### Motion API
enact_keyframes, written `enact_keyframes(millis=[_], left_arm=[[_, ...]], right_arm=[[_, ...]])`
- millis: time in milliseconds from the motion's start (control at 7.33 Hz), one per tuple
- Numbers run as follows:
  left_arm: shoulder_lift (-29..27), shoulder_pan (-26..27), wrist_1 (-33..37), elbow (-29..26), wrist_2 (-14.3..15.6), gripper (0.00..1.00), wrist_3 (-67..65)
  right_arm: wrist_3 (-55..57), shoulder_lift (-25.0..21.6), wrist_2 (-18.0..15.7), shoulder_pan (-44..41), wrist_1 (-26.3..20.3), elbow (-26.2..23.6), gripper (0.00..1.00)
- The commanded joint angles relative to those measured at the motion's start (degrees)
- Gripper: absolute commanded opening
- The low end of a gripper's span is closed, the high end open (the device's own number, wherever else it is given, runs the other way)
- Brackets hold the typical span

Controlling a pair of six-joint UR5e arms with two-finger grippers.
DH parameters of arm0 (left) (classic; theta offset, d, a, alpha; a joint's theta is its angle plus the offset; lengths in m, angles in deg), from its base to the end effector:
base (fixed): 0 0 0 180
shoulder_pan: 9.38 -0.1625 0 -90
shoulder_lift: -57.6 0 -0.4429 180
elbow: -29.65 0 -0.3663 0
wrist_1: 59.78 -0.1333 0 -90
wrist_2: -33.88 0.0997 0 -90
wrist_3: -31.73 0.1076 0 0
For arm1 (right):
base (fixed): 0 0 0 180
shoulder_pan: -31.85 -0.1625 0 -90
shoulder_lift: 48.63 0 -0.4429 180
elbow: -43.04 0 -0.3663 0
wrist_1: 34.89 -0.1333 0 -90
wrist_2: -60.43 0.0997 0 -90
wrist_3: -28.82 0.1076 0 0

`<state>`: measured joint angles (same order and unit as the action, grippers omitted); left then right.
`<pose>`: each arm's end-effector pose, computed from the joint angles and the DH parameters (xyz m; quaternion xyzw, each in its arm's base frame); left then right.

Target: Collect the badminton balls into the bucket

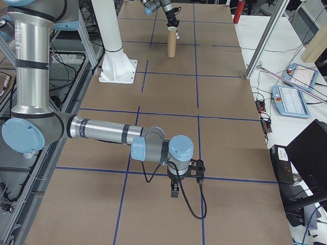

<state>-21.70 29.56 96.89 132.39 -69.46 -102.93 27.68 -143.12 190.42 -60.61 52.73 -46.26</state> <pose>0.2566 -0.3468 0.5298 -0.1237 0.5550 -0.4977 0.6550 0.0824 -0.4225 0.7244 -0.0123 -0.3424 0.0192 0.9393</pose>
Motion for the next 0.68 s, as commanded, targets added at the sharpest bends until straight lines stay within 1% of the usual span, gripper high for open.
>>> enact_keyframes(millis=[0,273,409,545], left_arm=[[0.02,2.35,-9.06,6.74,-8.51,0.00,9.60],[-0.15,4.65,-23.96,16.22,-10.73,0.00,28.47],[-0.59,8.31,-30.57,20.27,-14.48,0.00,37.88],[-0.59,10.78,-35.25,23.27,-16.26,0.00,43.45]], right_arm=[[0.00,0.00,0.00,0.00,0.00,0.00,1.00],[0.00,0.00,0.00,0.00,0.00,0.00,1.00],[0.00,0.00,0.00,0.00,0.00,0.00,1.00],[0.00,0.00,0.00,0.00,0.00,0.00,1.00]])
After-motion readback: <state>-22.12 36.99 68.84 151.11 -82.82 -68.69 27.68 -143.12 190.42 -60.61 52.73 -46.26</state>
